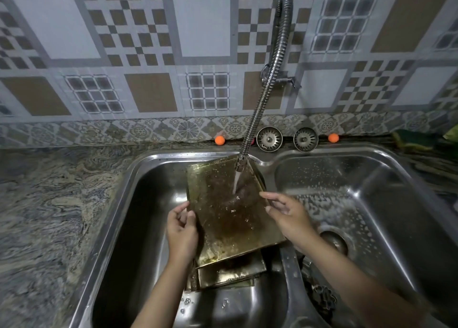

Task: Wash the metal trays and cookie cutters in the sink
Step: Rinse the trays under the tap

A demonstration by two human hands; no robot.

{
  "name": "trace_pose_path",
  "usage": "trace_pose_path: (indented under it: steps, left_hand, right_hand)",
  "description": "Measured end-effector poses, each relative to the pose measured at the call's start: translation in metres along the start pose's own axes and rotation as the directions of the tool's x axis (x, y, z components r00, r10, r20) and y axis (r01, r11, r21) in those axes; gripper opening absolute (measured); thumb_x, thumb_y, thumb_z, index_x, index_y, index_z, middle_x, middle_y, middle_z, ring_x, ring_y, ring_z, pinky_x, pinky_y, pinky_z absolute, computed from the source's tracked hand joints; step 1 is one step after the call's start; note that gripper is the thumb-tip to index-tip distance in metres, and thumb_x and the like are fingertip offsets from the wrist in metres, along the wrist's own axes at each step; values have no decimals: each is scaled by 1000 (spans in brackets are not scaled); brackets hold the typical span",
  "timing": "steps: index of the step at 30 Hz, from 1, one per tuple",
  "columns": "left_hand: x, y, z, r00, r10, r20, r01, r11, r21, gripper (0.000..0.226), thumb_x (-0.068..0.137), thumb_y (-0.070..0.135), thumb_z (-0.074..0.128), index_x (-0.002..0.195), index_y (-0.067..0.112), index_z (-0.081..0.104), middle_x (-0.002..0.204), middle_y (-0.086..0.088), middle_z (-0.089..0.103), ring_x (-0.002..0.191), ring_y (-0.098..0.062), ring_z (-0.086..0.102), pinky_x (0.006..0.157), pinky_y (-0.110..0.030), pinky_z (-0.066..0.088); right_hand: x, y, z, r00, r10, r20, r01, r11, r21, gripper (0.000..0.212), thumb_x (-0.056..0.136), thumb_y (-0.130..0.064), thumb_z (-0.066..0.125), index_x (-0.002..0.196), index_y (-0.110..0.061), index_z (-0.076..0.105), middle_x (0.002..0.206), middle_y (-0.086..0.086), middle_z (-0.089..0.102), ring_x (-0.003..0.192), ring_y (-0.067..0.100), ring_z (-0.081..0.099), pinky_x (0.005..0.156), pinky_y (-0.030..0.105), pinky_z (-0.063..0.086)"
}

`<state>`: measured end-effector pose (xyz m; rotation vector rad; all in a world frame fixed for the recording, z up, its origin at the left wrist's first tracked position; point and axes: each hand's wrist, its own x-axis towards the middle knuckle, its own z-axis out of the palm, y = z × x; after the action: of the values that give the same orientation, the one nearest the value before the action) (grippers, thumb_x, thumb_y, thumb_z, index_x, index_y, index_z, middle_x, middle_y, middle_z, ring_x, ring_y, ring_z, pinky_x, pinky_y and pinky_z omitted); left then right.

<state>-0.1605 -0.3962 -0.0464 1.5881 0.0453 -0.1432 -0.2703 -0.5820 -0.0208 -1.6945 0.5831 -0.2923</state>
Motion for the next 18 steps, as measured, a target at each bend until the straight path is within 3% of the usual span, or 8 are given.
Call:
trace_pose_path:
  steps: [3,6,9,11,13,15,18]
  left_hand:
    - [-7,2,6,991,-94,95,87,993,75,18,94,4,53,109,14,51,89,5,59,83,-7,56,68,-10,44]
    - [-13,5,9,977,-72,199,26,973,228,24,92,19,59,114,21,52,108,6,56,98,-5,56,81,-16,43]
    - [-23,21,13,923,48,382,-125,976,178,30,93,26,56,123,30,51,121,18,54,108,10,52,88,-11,44]
    - [-29,36,18,861,53,506,-113,990,88,34,94,32,50,128,33,51,123,24,54,111,16,50,93,-10,43]
    - [-30,43,22,813,19,582,-13,1000,-15,40,92,39,42,131,30,51,125,15,59,117,2,55,100,-23,44]
    - [-27,44,23,827,-71,558,125,990,-59,49,90,44,40,133,24,50,126,-2,62,116,-17,60,103,-40,45]
    - [-23,40,16,904,-135,406,201,972,-125,35,94,34,44,124,23,58,113,-16,63,101,-20,61,94,-43,48]
  right_hand:
    - [-4,-6,2,989,31,-142,-10,989,150,38,89,2,58,102,-33,67,109,-17,62,104,-4,52,76,7,41]
    - [-9,-13,10,982,-25,-189,54,987,153,34,88,1,61,101,-31,65,102,-15,65,97,-5,59,75,10,48]
    - [-16,-16,30,970,-102,-220,127,986,104,31,84,3,64,96,-25,63,95,-3,71,87,10,69,69,17,52]
    - [-21,-17,44,965,-150,-215,172,982,85,32,81,7,64,93,-22,61,88,-3,72,80,10,70,67,19,53]
    - [-27,-17,52,973,-175,-153,189,979,81,34,79,9,67,93,-22,61,86,-5,73,83,4,69,69,17,52]
    - [-31,-17,57,982,-182,-48,186,978,92,35,80,5,69,98,-24,62,92,-9,73,92,-1,67,72,12,48]
    - [-30,-15,57,982,-166,91,150,975,163,28,89,-2,62,108,-22,62,107,-7,71,105,0,64,85,12,46]
